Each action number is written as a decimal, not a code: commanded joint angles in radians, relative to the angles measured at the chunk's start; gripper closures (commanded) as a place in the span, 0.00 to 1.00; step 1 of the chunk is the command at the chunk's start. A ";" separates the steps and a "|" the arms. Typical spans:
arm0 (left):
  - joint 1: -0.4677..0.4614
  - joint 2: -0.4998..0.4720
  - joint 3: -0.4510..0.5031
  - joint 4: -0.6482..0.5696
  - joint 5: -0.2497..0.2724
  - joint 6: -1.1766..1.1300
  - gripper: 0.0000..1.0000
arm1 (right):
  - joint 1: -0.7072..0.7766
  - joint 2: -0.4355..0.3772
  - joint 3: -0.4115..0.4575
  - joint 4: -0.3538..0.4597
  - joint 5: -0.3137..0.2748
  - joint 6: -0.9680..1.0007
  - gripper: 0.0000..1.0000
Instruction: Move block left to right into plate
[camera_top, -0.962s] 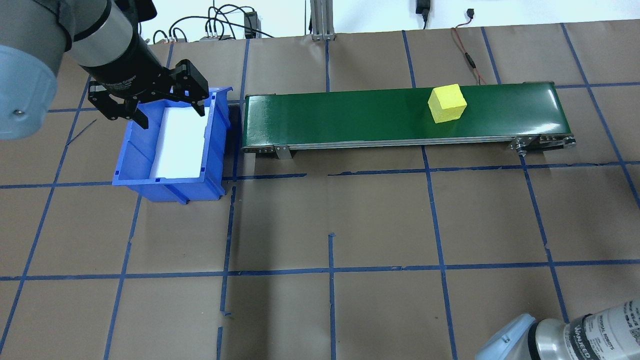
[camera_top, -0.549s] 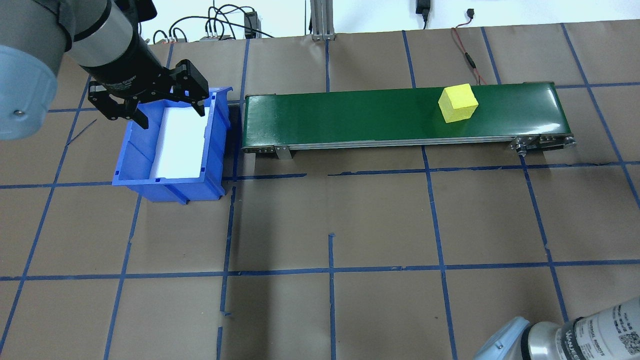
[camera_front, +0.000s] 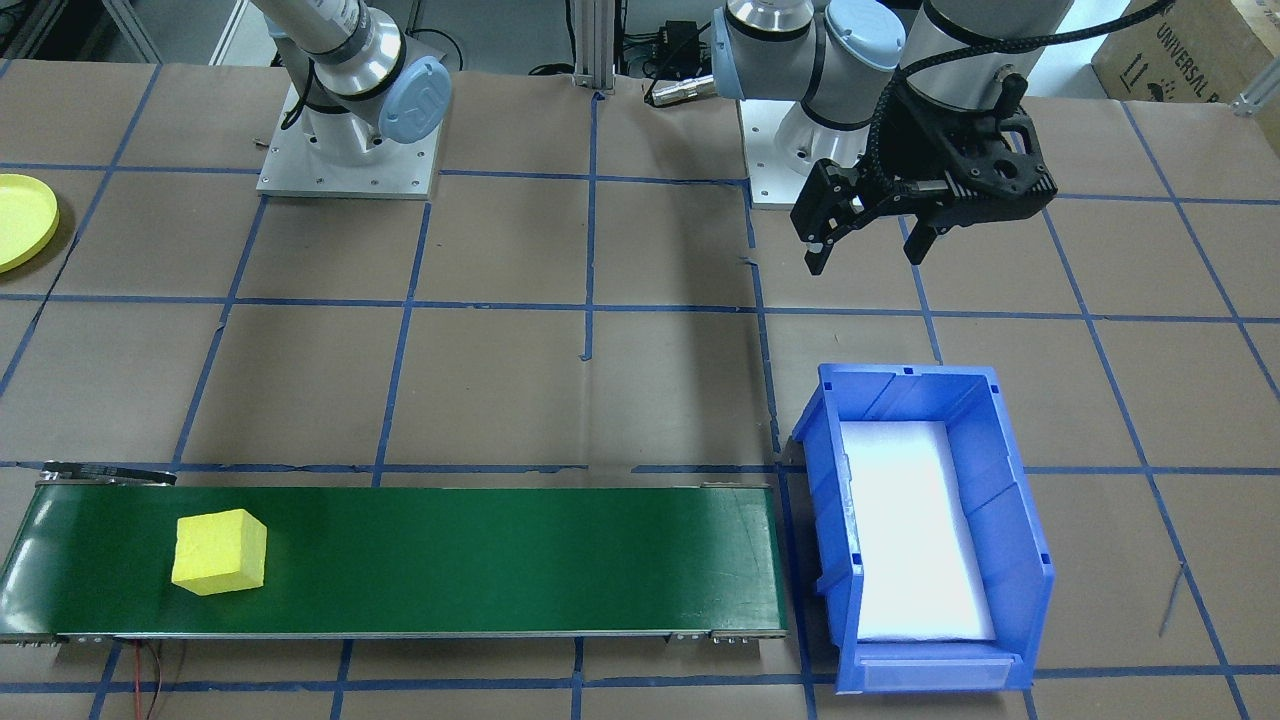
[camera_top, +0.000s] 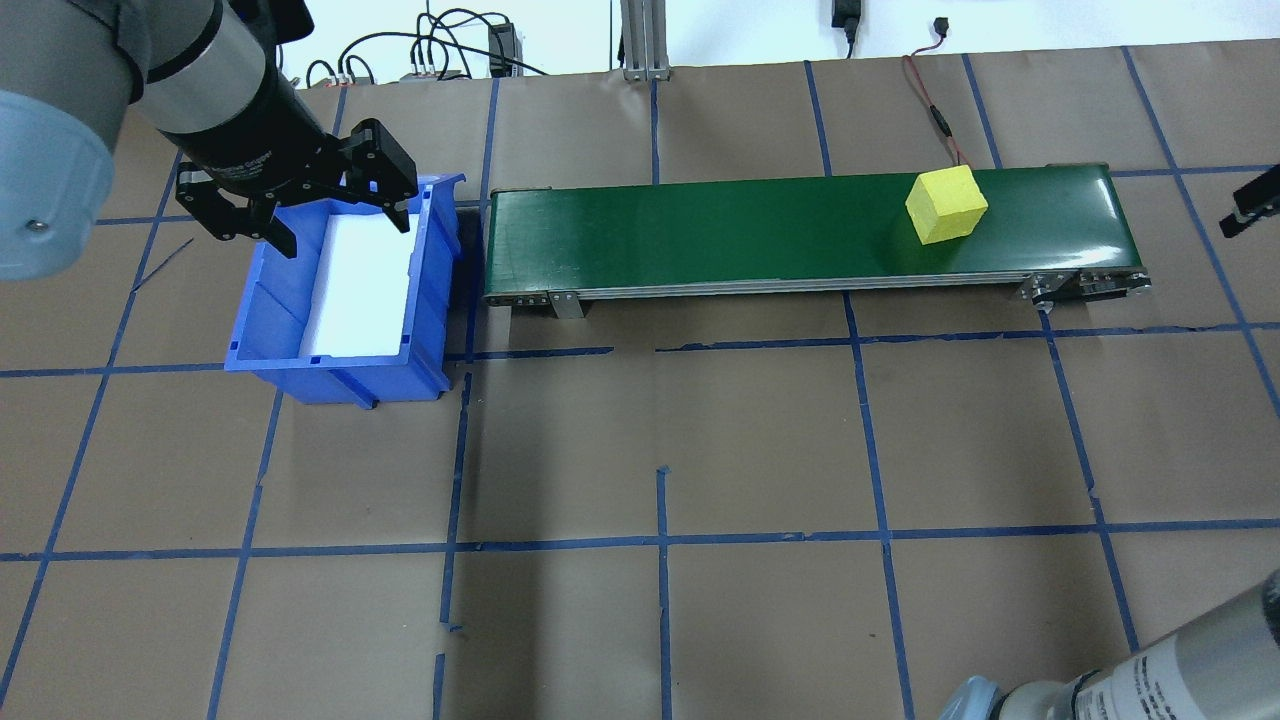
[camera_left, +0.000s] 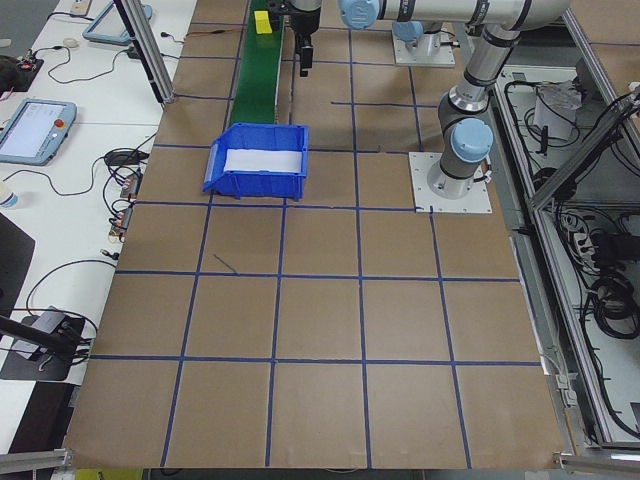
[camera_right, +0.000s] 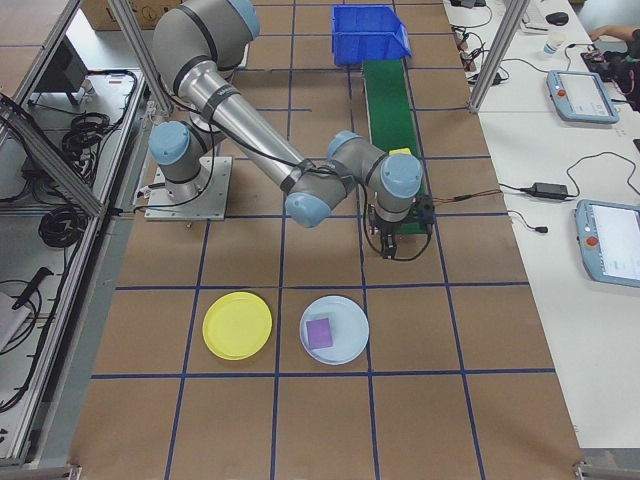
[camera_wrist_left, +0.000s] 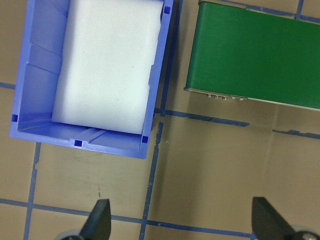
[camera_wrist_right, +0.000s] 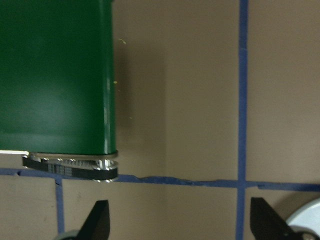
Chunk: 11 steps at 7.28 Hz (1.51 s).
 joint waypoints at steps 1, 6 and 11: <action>0.000 0.000 0.000 0.000 0.000 -0.001 0.00 | 0.166 -0.001 -0.003 -0.012 0.026 0.153 0.00; 0.001 0.000 0.000 0.000 -0.002 0.001 0.00 | 0.278 0.037 -0.003 -0.067 0.073 0.191 0.01; 0.001 0.000 0.000 -0.002 0.000 0.001 0.00 | 0.276 0.114 0.013 -0.146 0.016 0.177 0.24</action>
